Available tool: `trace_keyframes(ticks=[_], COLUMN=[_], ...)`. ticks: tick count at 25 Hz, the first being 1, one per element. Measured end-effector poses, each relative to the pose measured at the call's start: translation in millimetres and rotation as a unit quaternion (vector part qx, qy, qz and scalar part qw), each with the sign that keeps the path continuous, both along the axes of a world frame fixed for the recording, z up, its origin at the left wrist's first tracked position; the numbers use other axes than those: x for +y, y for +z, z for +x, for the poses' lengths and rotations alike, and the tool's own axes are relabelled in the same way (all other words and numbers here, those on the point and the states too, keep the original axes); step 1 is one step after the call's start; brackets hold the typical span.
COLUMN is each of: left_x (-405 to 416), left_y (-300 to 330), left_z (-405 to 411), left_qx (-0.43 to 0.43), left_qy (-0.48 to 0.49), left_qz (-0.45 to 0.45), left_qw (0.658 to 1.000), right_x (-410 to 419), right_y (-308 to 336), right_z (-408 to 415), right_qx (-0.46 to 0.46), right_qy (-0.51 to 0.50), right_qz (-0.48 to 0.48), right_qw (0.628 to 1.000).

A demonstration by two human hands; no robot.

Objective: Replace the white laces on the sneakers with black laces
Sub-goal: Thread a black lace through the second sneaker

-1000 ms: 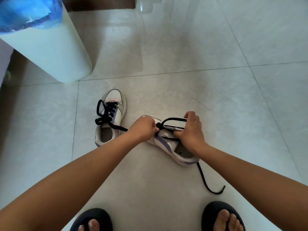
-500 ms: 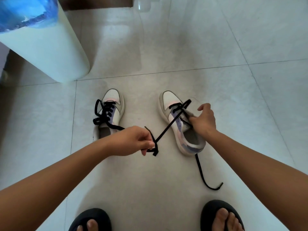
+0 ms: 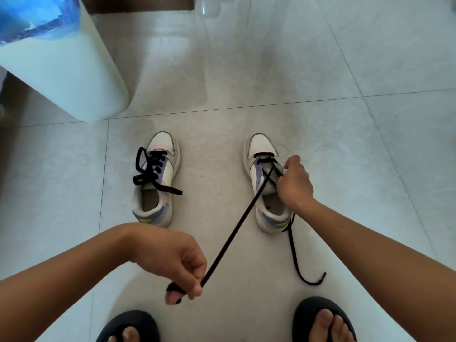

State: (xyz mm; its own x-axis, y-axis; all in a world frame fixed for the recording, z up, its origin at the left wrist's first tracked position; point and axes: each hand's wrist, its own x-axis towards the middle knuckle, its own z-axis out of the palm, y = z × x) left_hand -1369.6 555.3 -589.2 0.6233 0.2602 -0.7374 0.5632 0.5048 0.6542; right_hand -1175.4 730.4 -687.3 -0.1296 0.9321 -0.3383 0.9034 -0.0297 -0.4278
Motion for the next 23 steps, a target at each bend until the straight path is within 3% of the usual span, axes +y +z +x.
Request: trace_keyframes(ticks=[3,5,8,10,13,15,17,20,23], left_x=[0.1,-3.2,-11.2,-8.6,11.6,26.1,36.9,45.6,47.2], left_y=[2.1,-2.5,-11.9,-18.7,-39.3,-57.5,-73.5,-88.3,-93.8], left_z=[-9.9,-13.9,-11.8,-7.0,1.9,13.1,29.1,49.0,57.4], left_qx=[0.032,0.109,0.263,0.304,0.339,0.377,0.372,0.355,0.385], left_qy=[-0.014,-0.035,-0.142,-0.166,-0.055,0.080,0.174,0.224,0.181], left_qz=[-0.027,-0.003,0.066,0.068,0.169,0.278,0.289,0.271,0.327], left_qw=[0.999,0.993,0.952,0.936,0.924,0.880,0.865,0.866,0.844], right_x=[-3.2,-7.2,-23.6,-43.5,-71.8,-75.0,-65.5,-45.6,-34.2], right_y=[2.1,3.8,5.7,2.9,-5.0,-3.3,1.1,2.5,-1.8], right_z=[-2.9,-3.6,-6.4,-10.2,-12.0,-11.8,-12.0,-13.0,-18.0], right_qx=[-0.018,-0.020,0.023,0.061,0.091,0.092,0.079,0.033,-0.013], right_qy=[0.026,0.048,0.094,0.107,0.129,0.133,0.138,0.193,0.261], right_qz=[-0.008,0.003,0.021,0.002,-0.071,-0.103,-0.075,-0.016,-0.005], right_qw=[0.999,0.999,0.995,0.992,0.985,0.981,0.984,0.981,0.965])
